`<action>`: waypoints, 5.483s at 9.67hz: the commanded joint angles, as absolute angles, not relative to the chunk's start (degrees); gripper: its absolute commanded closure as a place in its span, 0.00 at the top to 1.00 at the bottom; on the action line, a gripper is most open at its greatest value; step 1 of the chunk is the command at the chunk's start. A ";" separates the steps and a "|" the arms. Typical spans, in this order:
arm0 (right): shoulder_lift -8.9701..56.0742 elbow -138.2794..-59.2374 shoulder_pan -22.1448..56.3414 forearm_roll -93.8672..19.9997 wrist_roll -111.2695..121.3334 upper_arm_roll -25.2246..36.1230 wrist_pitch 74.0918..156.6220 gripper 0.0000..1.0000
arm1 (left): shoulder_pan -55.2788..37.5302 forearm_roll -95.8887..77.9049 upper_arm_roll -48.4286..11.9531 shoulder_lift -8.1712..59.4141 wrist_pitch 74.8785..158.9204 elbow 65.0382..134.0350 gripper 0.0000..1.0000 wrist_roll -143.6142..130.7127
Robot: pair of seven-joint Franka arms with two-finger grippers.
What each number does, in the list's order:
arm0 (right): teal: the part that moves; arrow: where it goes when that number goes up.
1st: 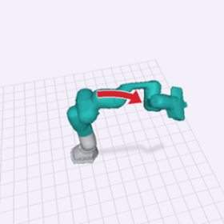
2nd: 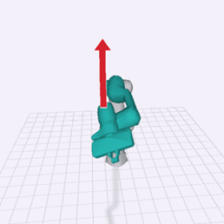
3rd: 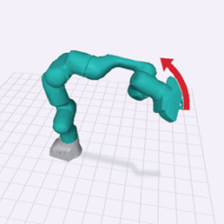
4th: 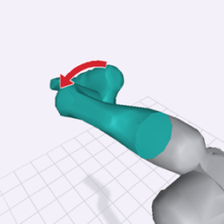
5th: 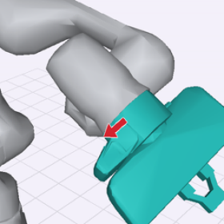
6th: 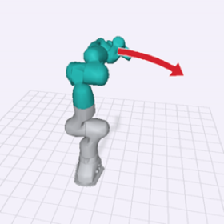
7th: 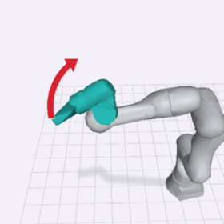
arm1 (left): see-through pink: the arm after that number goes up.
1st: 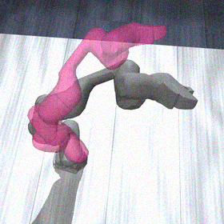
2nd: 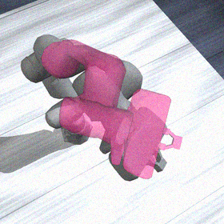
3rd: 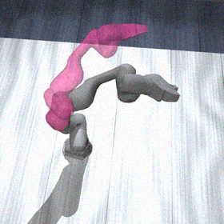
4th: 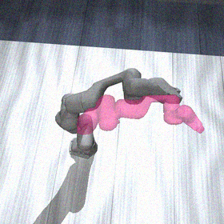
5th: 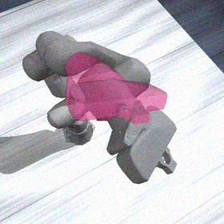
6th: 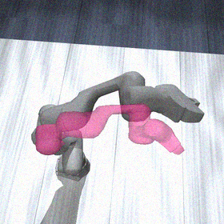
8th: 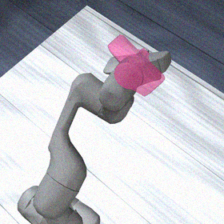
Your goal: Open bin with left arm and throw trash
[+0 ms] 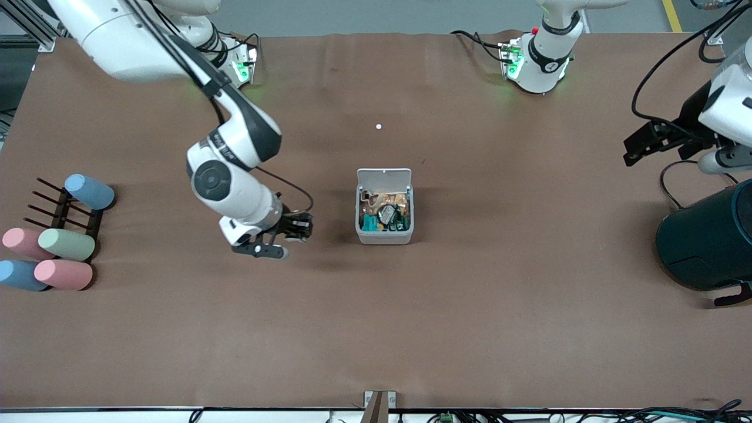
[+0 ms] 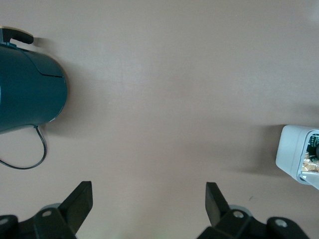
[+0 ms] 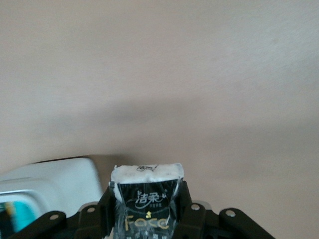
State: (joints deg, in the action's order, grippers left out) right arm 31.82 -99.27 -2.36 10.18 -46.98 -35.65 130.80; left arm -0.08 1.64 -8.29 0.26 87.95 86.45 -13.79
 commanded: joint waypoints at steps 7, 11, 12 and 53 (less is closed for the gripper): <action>40.34 -86.40 11.69 10.28 -61.70 -34.28 130.43 0.52 | 0.35 0.18 -7.82 -2.90 89.91 89.91 1.00 -6.64; 41.84 -86.48 13.18 10.37 -61.61 -32.97 130.69 0.56 | 0.35 -0.52 -5.89 -3.16 88.24 88.51 1.00 -3.70; 41.84 -86.40 13.53 10.28 -61.70 -32.87 130.69 0.72 | 0.35 -2.01 -5.71 -3.25 88.16 88.24 1.00 -3.78; -0.18 -86.48 0.53 0.62 -1.14 1.67 81.65 1.00 | 0.70 -0.62 -4.92 -1.32 88.15 86.93 1.00 -4.84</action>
